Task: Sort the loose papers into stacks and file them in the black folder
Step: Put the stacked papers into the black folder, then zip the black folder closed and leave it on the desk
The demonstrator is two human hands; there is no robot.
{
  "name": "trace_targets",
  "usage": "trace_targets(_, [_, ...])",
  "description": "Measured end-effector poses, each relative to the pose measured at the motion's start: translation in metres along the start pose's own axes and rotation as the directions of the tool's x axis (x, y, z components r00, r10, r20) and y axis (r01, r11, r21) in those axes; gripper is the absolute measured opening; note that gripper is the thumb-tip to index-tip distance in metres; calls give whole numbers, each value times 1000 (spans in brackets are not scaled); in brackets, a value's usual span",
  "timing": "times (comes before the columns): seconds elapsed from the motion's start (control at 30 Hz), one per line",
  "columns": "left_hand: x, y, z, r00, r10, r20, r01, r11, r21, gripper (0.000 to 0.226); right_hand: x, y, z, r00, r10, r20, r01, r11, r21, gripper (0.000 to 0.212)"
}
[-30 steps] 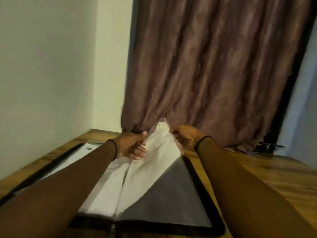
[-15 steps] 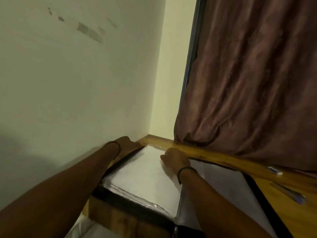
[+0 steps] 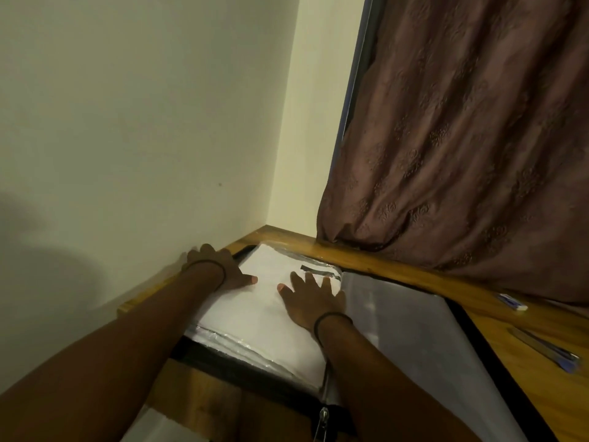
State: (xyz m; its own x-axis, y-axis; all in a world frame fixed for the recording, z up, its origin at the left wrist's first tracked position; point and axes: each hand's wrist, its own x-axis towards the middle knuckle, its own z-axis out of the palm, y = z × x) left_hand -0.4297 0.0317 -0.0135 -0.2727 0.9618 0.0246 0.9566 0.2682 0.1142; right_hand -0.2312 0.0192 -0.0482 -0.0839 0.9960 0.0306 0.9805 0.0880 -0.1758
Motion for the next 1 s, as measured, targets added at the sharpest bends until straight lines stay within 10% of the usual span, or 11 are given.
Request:
trace_targets(0.27, [1, -10, -7, 997, -56, 55, 63, 988, -143, 107, 21, 6, -4, 998, -54, -19, 53, 997, -54, 50])
trace_targets(0.5, [-22, -20, -7, 999, 6, -44, -8, 999, -43, 82, -1, -8, -5, 850, -177, -496, 95, 978, -186, 13])
trace_targets(1.0, [-52, -29, 1, 967, -237, -90, 231, 971, -64, 111, -35, -15, -5, 909, -27, -416, 57, 996, 61, 24])
